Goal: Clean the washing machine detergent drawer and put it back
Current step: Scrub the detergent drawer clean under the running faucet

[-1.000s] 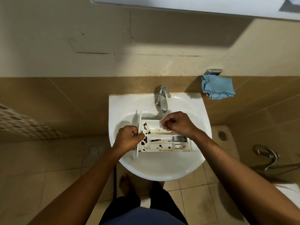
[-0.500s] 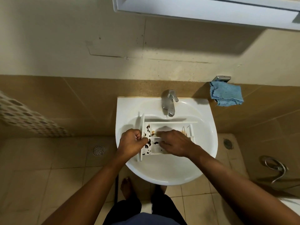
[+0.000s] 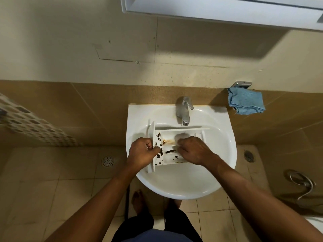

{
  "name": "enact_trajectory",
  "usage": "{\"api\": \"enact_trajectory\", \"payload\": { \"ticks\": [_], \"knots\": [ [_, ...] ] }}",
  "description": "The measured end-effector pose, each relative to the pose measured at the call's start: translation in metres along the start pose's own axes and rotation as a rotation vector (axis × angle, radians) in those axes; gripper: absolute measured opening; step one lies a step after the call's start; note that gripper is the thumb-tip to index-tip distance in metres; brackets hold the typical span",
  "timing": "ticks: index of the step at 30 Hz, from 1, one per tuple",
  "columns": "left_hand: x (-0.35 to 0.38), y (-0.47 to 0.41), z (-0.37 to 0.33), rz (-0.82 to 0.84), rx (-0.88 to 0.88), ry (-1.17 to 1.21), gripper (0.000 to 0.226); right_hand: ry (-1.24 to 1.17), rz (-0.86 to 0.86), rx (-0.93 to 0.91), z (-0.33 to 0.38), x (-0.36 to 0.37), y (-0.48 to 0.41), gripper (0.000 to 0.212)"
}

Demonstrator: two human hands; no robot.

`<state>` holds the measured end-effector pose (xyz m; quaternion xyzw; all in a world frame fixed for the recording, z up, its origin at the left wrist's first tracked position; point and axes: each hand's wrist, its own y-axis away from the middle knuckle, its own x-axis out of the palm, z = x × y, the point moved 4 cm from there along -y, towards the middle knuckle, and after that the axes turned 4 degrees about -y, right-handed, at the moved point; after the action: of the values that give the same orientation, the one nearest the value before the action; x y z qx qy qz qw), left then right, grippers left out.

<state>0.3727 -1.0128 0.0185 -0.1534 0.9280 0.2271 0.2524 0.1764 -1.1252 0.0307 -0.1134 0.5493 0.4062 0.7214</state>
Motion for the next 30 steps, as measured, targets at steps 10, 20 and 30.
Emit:
{"api": "enact_trajectory", "payload": {
  "ticks": [10,20,30],
  "knots": [
    [-0.005,-0.002,0.002,0.042,0.003,0.001,0.036,-0.286,-0.051,-0.152,0.029,0.007,-0.013,0.034],
    [-0.008,-0.002,0.003,0.033,-0.054,0.058,0.031,-0.267,0.018,-0.176,0.028,0.01,-0.015,0.038],
    [-0.003,-0.003,0.003,0.04,-0.053,0.052,0.03,-0.083,0.057,-0.125,0.019,0.01,-0.004,0.042]
  ]
}}
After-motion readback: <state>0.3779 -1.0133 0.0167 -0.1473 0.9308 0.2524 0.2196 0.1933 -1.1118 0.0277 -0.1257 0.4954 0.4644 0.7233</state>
